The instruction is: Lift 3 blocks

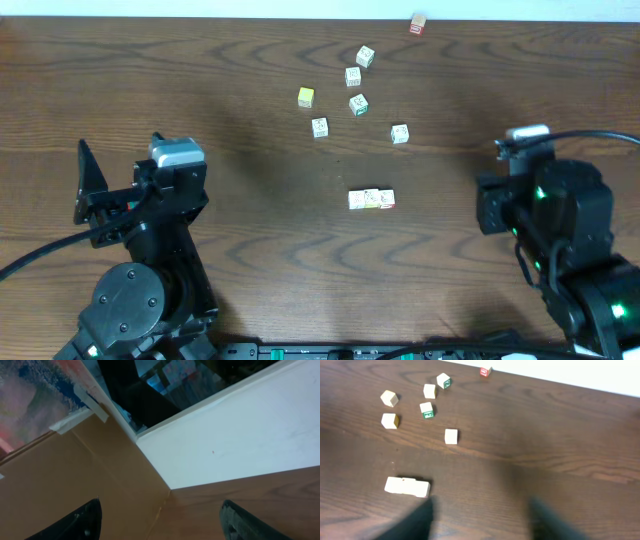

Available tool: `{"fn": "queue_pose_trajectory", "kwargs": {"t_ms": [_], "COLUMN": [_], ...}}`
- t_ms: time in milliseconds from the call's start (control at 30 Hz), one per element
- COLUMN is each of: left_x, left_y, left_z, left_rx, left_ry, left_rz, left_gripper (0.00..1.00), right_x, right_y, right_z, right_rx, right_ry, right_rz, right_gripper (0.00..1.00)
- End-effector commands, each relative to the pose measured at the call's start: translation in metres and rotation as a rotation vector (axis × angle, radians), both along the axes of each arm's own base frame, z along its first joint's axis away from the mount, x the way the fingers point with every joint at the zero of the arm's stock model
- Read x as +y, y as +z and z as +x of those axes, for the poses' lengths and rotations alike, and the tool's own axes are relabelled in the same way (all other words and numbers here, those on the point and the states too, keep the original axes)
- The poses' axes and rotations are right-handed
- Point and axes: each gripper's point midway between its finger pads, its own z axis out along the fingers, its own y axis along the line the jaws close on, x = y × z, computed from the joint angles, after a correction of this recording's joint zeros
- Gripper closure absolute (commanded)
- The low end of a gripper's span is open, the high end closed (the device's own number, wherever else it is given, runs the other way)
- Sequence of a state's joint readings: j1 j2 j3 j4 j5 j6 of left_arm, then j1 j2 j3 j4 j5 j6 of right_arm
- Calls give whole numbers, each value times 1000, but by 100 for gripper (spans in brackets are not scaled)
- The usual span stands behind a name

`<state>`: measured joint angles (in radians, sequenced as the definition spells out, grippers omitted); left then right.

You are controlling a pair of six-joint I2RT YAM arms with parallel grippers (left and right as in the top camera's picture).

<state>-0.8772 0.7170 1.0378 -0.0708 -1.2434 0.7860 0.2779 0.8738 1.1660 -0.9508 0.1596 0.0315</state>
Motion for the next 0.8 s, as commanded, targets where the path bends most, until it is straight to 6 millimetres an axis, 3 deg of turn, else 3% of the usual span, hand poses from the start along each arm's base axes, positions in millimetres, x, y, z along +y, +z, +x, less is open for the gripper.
{"fn": "queue_pose_trajectory", "kwargs": {"t_ms": [0, 67, 500, 633, 767], "left_x": [5, 5, 12, 38, 77], "left_y": [-1, -1, -1, -1, -1], "left_z": [-3, -3, -4, -5, -14], "left_rx": [13, 13, 12, 14, 14], "left_ry": [31, 31, 56, 176, 354], "left_rz": [19, 19, 17, 17, 15], "left_gripper": [24, 24, 23, 23, 23], "right_x": [-11, -13, -21, -23, -17], "right_y": [21, 27, 25, 10, 2], "right_z": [-15, -22, -31, -41, -46], "right_rx": [-84, -113, -101, -33, 8], "right_ry": [-24, -24, -48, -45, -12], "right_rz": [0, 9, -12, -31, -16], "right_gripper": [14, 1, 1, 1, 1]}}
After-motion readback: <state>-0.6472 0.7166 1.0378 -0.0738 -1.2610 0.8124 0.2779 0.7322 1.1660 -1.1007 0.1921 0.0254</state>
